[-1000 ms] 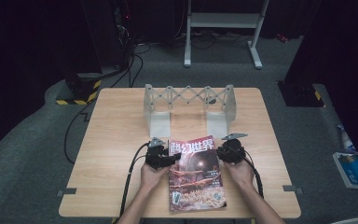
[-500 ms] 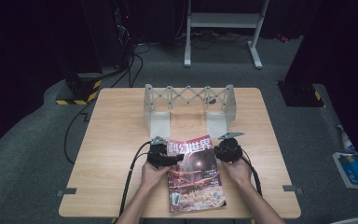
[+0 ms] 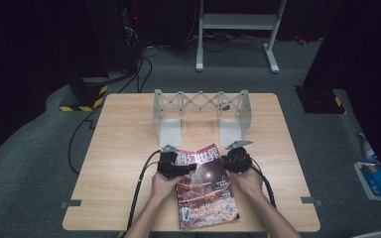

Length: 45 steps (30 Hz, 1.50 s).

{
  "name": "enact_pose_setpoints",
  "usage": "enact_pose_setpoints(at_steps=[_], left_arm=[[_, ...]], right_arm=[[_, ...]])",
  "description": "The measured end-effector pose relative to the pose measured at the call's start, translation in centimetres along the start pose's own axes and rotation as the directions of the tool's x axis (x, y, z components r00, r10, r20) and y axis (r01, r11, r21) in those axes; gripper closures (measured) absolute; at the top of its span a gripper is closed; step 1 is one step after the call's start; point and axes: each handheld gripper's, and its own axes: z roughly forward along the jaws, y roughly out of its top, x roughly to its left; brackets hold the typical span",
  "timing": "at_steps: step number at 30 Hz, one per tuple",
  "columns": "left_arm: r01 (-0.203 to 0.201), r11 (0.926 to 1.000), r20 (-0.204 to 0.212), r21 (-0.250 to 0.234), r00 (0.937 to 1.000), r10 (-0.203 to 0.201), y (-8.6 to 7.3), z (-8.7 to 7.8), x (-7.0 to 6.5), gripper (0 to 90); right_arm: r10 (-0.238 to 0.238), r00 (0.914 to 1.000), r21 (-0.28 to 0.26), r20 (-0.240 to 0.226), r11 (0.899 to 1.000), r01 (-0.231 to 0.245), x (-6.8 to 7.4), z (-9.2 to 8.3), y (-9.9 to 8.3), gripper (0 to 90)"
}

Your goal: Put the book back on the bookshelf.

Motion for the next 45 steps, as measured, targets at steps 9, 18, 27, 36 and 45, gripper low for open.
enact_pose_setpoints(at_steps=[9, 18, 27, 36, 45], left_arm=[[0.054, 0.9983, -0.019, 0.019, 0.9984, -0.054, 0.1, -0.3, 0.3, 59.4], [0.09, 0.9952, -0.022, 0.038, 0.9957, -0.09, 0.2, -0.4, 0.3, 65.0], [0.118, 0.9921, -0.015, 0.044, 0.993, -0.117, 0.5, -1.0, 0.0, 71.2], [0.136, 0.9905, -0.001, 0.015, 0.9907, -0.136, 0.9, -1.6, -0.7, 77.6], [0.141, 0.9898, 0.041, -0.02, 0.9893, -0.14, 1.2, -2.6, -1.4, 80.7]], right_arm=[[0.051, 0.9987, -0.026, -0.01, 0.998, -0.051, -1.5, -1.7, -1.6, 58.3], [0.02, 0.9991, -0.039, -0.037, 0.999, -0.022, -1.3, -2.6, -3.0, 52.9], [0.029, 0.9991, -0.041, -0.032, 0.999, -0.03, -1.1, -2.0, -3.1, 52.1], [0.027, 0.9994, -0.04, -0.021, 0.999, -0.028, -1.2, -2.1, -3.1, 52.4], [0.034, 0.9994, -0.061, 0.006, 0.998, -0.033, -1.5, -2.6, -3.9, 50.2]])
